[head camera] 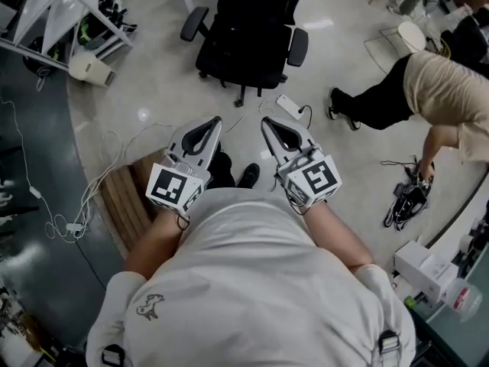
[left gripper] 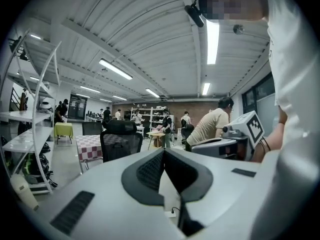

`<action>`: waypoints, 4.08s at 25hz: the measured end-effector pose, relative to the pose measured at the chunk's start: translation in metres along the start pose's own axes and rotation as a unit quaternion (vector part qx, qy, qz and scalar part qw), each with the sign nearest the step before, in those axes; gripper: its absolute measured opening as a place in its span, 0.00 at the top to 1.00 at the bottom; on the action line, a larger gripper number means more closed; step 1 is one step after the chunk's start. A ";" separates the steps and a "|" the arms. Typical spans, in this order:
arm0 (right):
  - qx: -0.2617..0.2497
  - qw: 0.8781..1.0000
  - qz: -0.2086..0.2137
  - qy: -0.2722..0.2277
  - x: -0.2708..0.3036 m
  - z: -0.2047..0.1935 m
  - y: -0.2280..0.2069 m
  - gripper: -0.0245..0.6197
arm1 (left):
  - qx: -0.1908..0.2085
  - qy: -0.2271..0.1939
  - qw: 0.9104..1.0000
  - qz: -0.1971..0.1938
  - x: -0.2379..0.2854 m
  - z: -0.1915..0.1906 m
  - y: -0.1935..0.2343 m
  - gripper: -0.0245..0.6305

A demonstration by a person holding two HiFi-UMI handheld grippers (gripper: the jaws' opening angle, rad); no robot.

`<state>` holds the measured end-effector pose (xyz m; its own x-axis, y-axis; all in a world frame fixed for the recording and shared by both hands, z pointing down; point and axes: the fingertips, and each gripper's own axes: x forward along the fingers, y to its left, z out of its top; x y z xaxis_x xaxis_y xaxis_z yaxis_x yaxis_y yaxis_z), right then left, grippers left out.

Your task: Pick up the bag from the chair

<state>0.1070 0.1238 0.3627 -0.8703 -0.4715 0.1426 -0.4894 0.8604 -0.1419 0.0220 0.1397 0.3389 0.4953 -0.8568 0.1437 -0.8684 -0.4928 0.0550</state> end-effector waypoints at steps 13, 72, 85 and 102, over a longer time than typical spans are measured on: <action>-0.006 0.999 -0.051 0.009 0.068 0.017 -0.054 0.91 | -0.011 0.000 0.999 -0.036 0.045 0.009 0.087 0.95; 0.017 0.992 -0.123 -0.021 0.238 0.109 -0.365 0.91 | 0.002 0.017 0.997 -0.075 0.299 0.058 0.311 0.95; 0.054 0.990 -0.125 -0.018 0.299 0.107 -0.404 0.91 | 0.000 0.032 0.989 -0.142 0.379 0.061 0.360 0.95; 0.136 0.987 -0.083 0.019 0.423 0.055 -0.453 0.80 | -0.035 0.071 0.980 -0.183 0.448 0.030 0.444 0.95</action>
<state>-0.0423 -0.4759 0.4336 -0.7765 -0.5900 0.2210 -0.6265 0.6861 -0.3698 -0.1415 -0.4674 0.3979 0.7702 -0.5923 0.2366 -0.6348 -0.7474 0.1957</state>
